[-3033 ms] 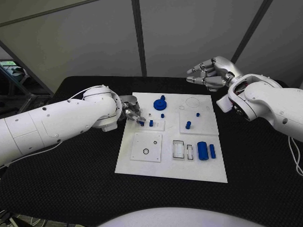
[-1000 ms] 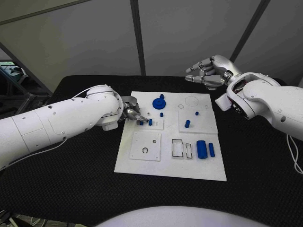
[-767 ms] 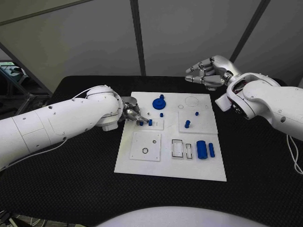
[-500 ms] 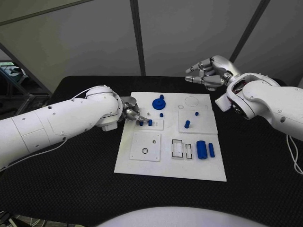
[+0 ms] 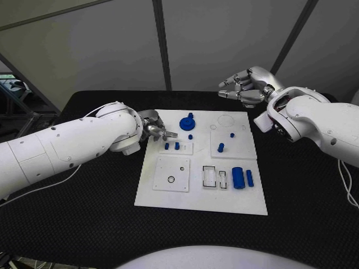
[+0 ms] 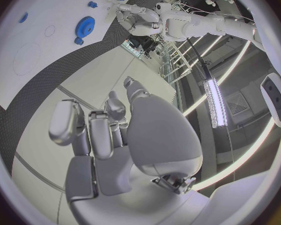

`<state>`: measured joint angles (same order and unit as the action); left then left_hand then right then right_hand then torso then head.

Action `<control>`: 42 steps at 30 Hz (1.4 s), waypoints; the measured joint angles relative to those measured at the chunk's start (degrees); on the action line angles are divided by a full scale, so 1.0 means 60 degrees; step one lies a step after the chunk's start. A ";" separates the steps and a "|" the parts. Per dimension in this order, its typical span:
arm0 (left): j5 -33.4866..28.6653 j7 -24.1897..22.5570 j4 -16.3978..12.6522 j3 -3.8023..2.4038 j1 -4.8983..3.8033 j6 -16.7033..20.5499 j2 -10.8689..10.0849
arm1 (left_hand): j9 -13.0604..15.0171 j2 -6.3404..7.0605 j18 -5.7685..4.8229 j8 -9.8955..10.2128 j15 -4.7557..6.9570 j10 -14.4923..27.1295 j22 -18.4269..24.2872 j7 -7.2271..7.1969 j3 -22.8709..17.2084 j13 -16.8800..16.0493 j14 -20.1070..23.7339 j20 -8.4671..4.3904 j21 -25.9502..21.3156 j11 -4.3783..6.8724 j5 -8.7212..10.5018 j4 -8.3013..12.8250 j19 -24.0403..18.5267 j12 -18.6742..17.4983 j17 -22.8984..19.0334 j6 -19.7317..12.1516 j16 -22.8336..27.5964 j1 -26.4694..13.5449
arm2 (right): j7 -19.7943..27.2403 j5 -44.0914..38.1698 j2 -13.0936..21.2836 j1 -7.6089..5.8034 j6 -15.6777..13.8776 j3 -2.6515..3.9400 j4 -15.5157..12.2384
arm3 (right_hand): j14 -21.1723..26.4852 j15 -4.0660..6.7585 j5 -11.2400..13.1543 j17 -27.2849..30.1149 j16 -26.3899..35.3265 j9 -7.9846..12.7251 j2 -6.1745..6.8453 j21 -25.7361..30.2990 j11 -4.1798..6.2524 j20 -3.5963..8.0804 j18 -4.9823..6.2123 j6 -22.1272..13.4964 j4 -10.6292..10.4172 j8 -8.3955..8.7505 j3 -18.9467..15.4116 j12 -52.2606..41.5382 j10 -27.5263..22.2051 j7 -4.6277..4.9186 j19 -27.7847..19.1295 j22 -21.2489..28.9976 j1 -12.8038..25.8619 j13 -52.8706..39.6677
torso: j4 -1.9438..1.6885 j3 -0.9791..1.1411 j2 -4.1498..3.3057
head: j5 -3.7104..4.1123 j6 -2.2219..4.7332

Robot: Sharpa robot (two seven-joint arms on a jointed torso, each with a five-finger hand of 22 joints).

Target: Assemble the parts on the task board

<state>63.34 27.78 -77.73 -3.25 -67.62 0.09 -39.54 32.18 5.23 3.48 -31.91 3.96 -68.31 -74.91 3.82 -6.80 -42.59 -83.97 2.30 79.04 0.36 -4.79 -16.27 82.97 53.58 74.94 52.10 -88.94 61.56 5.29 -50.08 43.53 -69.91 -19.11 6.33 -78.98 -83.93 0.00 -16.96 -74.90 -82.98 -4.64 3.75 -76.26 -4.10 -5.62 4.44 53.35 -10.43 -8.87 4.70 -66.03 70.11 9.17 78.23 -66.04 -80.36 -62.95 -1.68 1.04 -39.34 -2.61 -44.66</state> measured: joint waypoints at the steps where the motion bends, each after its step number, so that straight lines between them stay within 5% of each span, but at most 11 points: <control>1: -0.0067 -0.0061 -0.0005 -0.0012 0.0000 0.0121 -0.0007 | -0.0068 -0.0084 0.0000 0.0086 -0.0069 0.0263 0.0000 0.0058 0.0028 0.0349 0.0003 0.0062 -0.0220 -0.0058 -0.0011 0.0028 -0.0123 -0.0296 0.0000 -0.0127 0.0147 0.0101 | 0.0000 0.0000 0.0001 0.0000 0.0000 0.0000 0.0000 | 0.0000 0.0000 0.0000 0.0000 0.0000 0.0000 0.0000 0.0000 0.0000 0.0000 0.0000 0.0000 0.0000 0.0000 0.0000 0.0000 0.0000 0.0000 0.0000 0.0000 0.0000 0.0000 | 0.0000 0.0000 -0.0001 | 0.0000 0.0005; 5: -0.0279 -0.0308 -0.0027 -0.0038 0.0000 0.0456 -0.0031 | -0.0227 -0.0180 0.0005 0.0214 -0.0164 0.0730 0.0254 0.0244 0.0023 0.0745 0.0007 0.0180 -0.1104 -0.0218 -0.0048 0.0030 -0.0704 -0.0645 0.0000 -0.0339 0.0814 0.0595 | 0.0000 0.0000 0.0001 0.0000 0.0000 0.0000 0.0005 | 0.0000 0.0000 0.0000 0.0000 0.0000 0.0000 0.0000 0.0000 0.0000 0.0000 0.0001 0.0000 0.0000 0.0000 0.0000 0.0000 0.0000 0.0000 0.0000 0.0000 0.0000 0.0000 | 0.0000 0.0002 0.0000 | 0.0000 0.0007; 7: -0.0390 -0.0522 -0.0034 -0.0042 0.0000 0.0645 -0.0036 | -0.0353 -0.0161 0.0017 0.0342 -0.0360 0.1252 0.1588 0.0387 -0.0055 0.0918 0.0322 0.0298 -0.2731 -0.0376 -0.0048 0.0109 -0.1772 -0.0897 -0.0406 -0.0639 0.2136 0.0945 | 0.0001 0.0000 0.0001 0.0000 0.0000 0.0000 0.0008 | 0.0000 0.0000 0.0000 0.0000 0.0000 0.0000 0.0000 0.0000 0.0000 0.0000 0.0000 0.0000 0.0000 0.0000 0.0000 0.0000 0.0000 0.0000 0.0000 0.0000 0.0000 0.0000 | 0.0000 0.0003 0.0000 | 0.0000 0.0007; 9: -0.0476 -0.0770 -0.0038 -0.0047 0.0000 0.0810 -0.0036 | -0.0498 -0.0144 0.1215 0.0474 -0.0533 0.1809 0.3116 0.0567 -0.0119 0.1138 0.1221 0.0451 -0.4638 -0.0565 -0.0048 0.0172 -0.2981 -0.1210 -0.1761 -0.0919 0.3758 0.1247 | 0.0001 0.0000 0.0000 0.0000 0.0000 0.0000 0.0010 | 0.0000 0.0000 0.0000 0.0000 -0.0001 0.0000 0.0000 0.0000 0.0000 0.0000 0.0001 0.0000 0.0000 0.0000 0.0000 0.0000 0.0000 0.0000 0.0000 0.0000 0.0000 0.0000 | -0.0001 0.0005 0.0000 | 0.0011 0.0019; 12: -0.0590 -0.1311 -0.0042 -0.0049 -0.0001 0.1131 -0.0009 | -0.0862 -0.0049 0.1189 0.0771 -0.0896 0.2850 0.4476 0.0921 -0.0283 0.1640 0.3243 0.0775 -0.6575 -0.0930 -0.0048 0.0494 -0.4197 -0.1860 -0.4322 -0.1371 0.6692 0.2033 | 0.0002 0.0000 -0.0001 0.0000 0.0000 0.0000 0.0013 | 0.0000 0.0000 0.0000 0.0000 -0.0001 -0.0001 0.0000 0.0000 0.0000 0.0000 0.0000 0.0000 0.0000 0.0000 0.0000 0.0000 0.0000 0.0000 0.0000 -0.0001 0.0000 0.0000 | -0.0001 0.0005 0.0001 | 0.0061 0.0039; 17: -0.0460 -0.2591 0.0016 -0.0045 -0.0003 0.1763 0.0230 | -0.1554 0.0161 0.1189 0.1249 -0.1101 0.3585 0.5272 0.1069 -0.0998 0.2652 0.3876 0.0986 -0.7646 -0.1139 -0.0047 0.1235 -0.4498 -0.2853 -0.5349 -0.1588 0.7738 0.3596 | 0.0004 0.0000 -0.0003 0.0000 -0.0001 0.0000 0.0020 | 0.0000 0.0000 0.0000 0.0000 -0.0002 0.0012 0.0000 0.0000 0.0000 0.0000 0.0000 0.0000 0.0000 0.0000 0.0000 0.0000 0.0000 0.0000 0.0000 -0.0001 0.0000 -0.0001 | -0.0001 0.0006 0.0001 | 0.0136 0.0098; 26: 0.1396 -0.4210 0.0346 0.0292 -0.0009 0.2198 0.0743 | -0.2831 0.0579 0.1190 0.2111 -0.0927 0.2986 0.5210 0.0828 -0.1492 0.4328 0.3072 0.0862 -0.7404 -0.1029 -0.0047 0.1620 -0.3640 -0.4017 -0.5727 -0.0891 0.7048 0.3976 | 0.0009 -0.0012 -0.0013 0.0000 -0.0001 -0.0001 0.0009 | 0.0000 0.0000 0.0000 -0.0005 -0.0002 0.0011 0.0000 0.0000 0.0000 0.0000 -0.0001 0.0000 0.0000 0.0000 0.0000 0.0000 0.0000 0.0000 0.0000 -0.0001 0.0000 0.0014 | 0.0005 0.0005 -0.0005 | 0.0207 0.0141; 30: 0.2176 -0.4454 0.0539 0.0395 0.0000 0.2191 0.0949 | -0.3190 0.0683 0.1190 0.2354 -0.0834 0.2652 0.4847 0.0745 -0.1596 0.4768 0.2218 0.0769 -0.6898 -0.0925 -0.0047 0.1619 -0.3103 -0.4247 -0.4920 -0.0560 0.5729 0.3871 | 0.0011 -0.0022 -0.0017 0.0000 0.0000 -0.0001 0.0000 | 0.0000 0.0000 0.0000 -0.0007 -0.0002 0.0011 0.0000 0.0000 0.0000 0.0000 0.0001 0.0000 0.0000 0.0000 0.0000 0.0000 0.0000 0.0000 0.0000 -0.0002 0.0000 0.0014 | 0.0005 0.0003 -0.0006 | 0.0223 0.0151; 34: 0.2823 -0.4540 0.0751 0.0443 0.0006 0.2143 0.1142 | -0.3501 0.0775 0.1167 0.2568 -0.0771 0.2437 0.3268 0.0672 -0.1713 0.5162 0.1369 0.0698 -0.5019 -0.0881 -0.0047 0.1631 -0.2076 -0.4498 -0.3618 -0.0301 0.4124 0.3779 | 0.0013 -0.0032 -0.0018 0.0000 0.0000 -0.0001 -0.0009 | 0.0000 0.0000 0.0000 -0.0007 -0.0002 0.0011 0.0000 0.0000 0.0000 0.0000 0.0001 0.0000 0.0000 0.0000 0.0000 0.0000 0.0000 0.0000 0.0000 -0.0001 0.0000 0.0013 | 0.0005 0.0001 -0.0008 | 0.0233 0.0164; 35: 0.2958 -0.4545 0.0796 0.0448 0.0007 0.2123 0.1180 | -0.3539 0.0817 0.0747 0.2574 -0.0768 0.2437 0.3018 0.0670 -0.1728 0.5222 0.1260 0.0688 -0.4722 -0.0881 -0.0047 0.1645 -0.1923 -0.4542 -0.3453 -0.0243 0.3918 0.3737 | 0.0013 -0.0034 -0.0019 0.0000 0.0000 -0.0001 -0.0009 | 0.0000 0.0000 0.0000 -0.0007 -0.0002 0.0010 0.0000 0.0000 0.0000 0.0000 0.0000 0.0000 0.0000 0.0000 0.0000 0.0000 0.0000 0.0000 0.0000 -0.0002 0.0000 0.0013 | 0.0005 0.0002 -0.0008 | 0.0234 0.0165; 42: 0.3648 -0.4530 0.1096 0.0460 0.0009 0.1960 0.1406 | -0.3784 0.0889 0.0732 0.2740 -0.0685 0.2348 0.1442 0.0573 -0.1834 0.5556 0.0553 0.0610 -0.2879 -0.0792 -0.0047 0.1645 -0.0992 -0.4808 -0.2440 -0.0064 0.2799 0.3665 | 0.0015 -0.0045 -0.0031 0.0000 0.0000 -0.0001 -0.0012 | 0.0000 0.0000 0.0000 -0.0006 -0.0002 0.0010 0.0000 0.0000 0.0000 0.0000 0.0000 0.0000 0.0000 0.0000 0.0000 0.0000 0.0001 0.0000 0.0000 -0.0001 0.0000 0.0013 | 0.0005 0.0006 -0.0008 | 0.0252 0.0176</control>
<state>85.22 0.59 -71.16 -0.49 -67.57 11.86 -31.11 9.48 10.56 7.88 -15.46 -0.15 -54.22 -66.26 7.26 -17.80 -9.25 -80.65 5.95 61.77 -4.39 -5.07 -6.40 77.02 24.73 60.30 51.71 -72.15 83.55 5.38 -50.35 43.34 -69.91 -19.11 6.33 -79.06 -83.93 0.00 -16.96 -74.94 -82.99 -4.59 3.75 -76.26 -4.10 -5.62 4.44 53.35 -10.43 -8.87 4.70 -66.03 70.11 9.17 78.23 -66.05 -80.37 -62.87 -1.65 1.08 -39.39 -1.10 -43.60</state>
